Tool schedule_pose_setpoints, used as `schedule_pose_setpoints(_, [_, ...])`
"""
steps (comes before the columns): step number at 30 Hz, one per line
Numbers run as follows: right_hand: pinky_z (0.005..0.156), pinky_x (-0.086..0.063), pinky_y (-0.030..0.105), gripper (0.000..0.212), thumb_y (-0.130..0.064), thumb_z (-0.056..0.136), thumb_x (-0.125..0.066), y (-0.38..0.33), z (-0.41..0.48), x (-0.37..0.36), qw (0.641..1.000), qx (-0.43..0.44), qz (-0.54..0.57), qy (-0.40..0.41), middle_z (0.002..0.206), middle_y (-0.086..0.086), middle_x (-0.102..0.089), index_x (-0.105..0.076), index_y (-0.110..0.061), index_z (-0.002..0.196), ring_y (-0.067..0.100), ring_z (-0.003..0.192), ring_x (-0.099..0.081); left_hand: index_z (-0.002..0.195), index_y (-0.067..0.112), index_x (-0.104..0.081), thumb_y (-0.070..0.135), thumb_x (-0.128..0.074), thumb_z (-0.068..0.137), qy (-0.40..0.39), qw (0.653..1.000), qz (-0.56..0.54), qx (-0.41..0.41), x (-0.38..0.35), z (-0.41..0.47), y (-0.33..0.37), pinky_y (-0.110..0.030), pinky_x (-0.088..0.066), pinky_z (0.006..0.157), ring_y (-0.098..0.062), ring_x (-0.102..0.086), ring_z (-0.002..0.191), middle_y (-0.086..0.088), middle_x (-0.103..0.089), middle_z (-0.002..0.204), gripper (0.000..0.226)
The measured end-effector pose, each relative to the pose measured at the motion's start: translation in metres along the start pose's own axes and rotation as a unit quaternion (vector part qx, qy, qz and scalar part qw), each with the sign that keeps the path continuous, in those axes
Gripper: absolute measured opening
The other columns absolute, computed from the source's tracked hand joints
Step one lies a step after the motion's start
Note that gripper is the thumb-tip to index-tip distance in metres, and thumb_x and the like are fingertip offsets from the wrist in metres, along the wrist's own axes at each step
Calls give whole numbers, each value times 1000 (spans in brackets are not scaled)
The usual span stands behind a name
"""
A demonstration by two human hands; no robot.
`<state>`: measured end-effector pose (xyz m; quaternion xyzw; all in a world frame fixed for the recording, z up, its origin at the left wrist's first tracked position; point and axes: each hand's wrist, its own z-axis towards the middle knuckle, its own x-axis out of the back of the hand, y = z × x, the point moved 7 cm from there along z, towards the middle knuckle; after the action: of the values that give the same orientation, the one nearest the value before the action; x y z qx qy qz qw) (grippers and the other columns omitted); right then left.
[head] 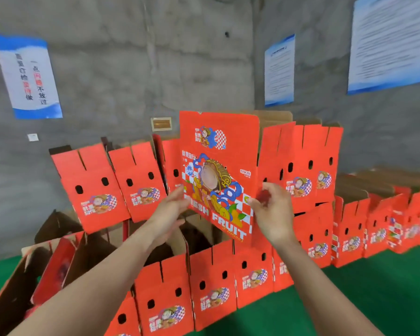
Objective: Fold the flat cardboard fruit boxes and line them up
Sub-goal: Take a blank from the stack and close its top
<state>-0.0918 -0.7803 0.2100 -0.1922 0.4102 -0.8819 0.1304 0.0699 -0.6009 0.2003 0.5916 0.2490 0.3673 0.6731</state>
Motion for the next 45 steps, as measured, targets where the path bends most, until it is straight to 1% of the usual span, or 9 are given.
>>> schedule_pose_setpoints(6, [99, -20, 28, 41, -23, 82, -72, 24, 24, -29, 990, -41, -95, 94, 145, 17, -24, -60, -16, 121, 35, 127, -31, 145, 28, -33, 23, -32, 104, -68, 998, -1, -1, -102, 39, 17, -44, -29, 106, -12, -44, 126, 11, -46, 140, 42])
schedule_pose_setpoints(12, [113, -15, 47, 51, -17, 84, -66, 34, 30, -58, 988, 43, -126, 83, 155, 23, -9, -52, -15, 133, 43, 141, -11, 124, 39, -46, 27, -31, 104, -51, 999, 2, 7, -112, 64, 8, -21, -45, 73, 8, -53, 72, 30, -58, 85, 28])
schedule_pose_setpoints(18, [108, -29, 51, 64, -13, 86, -63, 59, 46, -72, 988, 0, -151, 26, 158, 14, 6, -36, -26, 142, 42, 143, -4, 145, 25, -34, 44, -31, 101, -80, 995, 29, 56, -113, 68, 2, -44, -31, 104, -16, -41, 133, 14, -46, 126, 47])
schedule_pose_setpoints(24, [111, -27, 52, 68, -12, 87, -65, 60, 39, -82, 990, -6, -140, 13, 157, 19, 5, -32, -27, 145, 42, 143, -6, 148, 36, -22, 49, -25, 101, -92, 992, 68, 50, -88, 54, -2, -50, -26, 110, -21, -35, 138, 9, -29, 154, 49])
schedule_pose_setpoints(29, [104, -33, 58, 80, 7, 84, -54, 34, 23, -98, 956, 138, -259, -15, 159, 12, 10, -31, -36, 146, 45, 143, -7, 133, 49, -40, 50, -21, 101, -78, 993, 81, 25, -45, 22, 19, -48, -31, 108, -25, -39, 133, 11, -36, 150, 38])
schedule_pose_setpoints(34, [110, -24, 60, 67, -8, 87, -56, 28, 21, -100, 947, 27, -307, -87, 157, 14, 18, -35, -36, 144, 49, 141, -3, 131, 37, -47, 40, -30, 102, 29, 998, 48, -6, 50, -50, 30, -38, -45, 92, -21, -61, 105, 3, -60, 124, 34])
schedule_pose_setpoints(39, [110, -28, 42, 37, -15, 87, -54, -36, 1, -102, 987, 110, -116, 17, 139, 34, -38, -61, -7, 122, 41, 135, -32, 121, 15, -55, 17, -44, 99, 218, 976, -16, -24, 198, -162, 12, -27, -51, 69, -20, -65, 75, -6, -69, 91, 24])
schedule_pose_setpoints(42, [77, -43, 31, 36, -27, 87, -43, -53, -30, -128, 993, 97, -49, -53, 105, 22, -63, -63, -5, 107, 41, 105, -56, 105, 16, -60, 13, -46, 98, 340, 937, -69, -48, 300, -254, -14, -21, -53, 62, -14, -69, 66, 0, -73, 78, 16])
schedule_pose_setpoints(45, [78, -42, 20, 26, -29, 85, -43, -88, -95, -158, 988, 121, 19, -91, 89, -7, -68, -66, -27, 96, 11, 83, -62, 91, 15, -60, 13, -48, 97, 510, 857, -67, -13, 393, -360, -67, -18, -51, 57, -6, -65, 54, -2, -70, 71, 14])
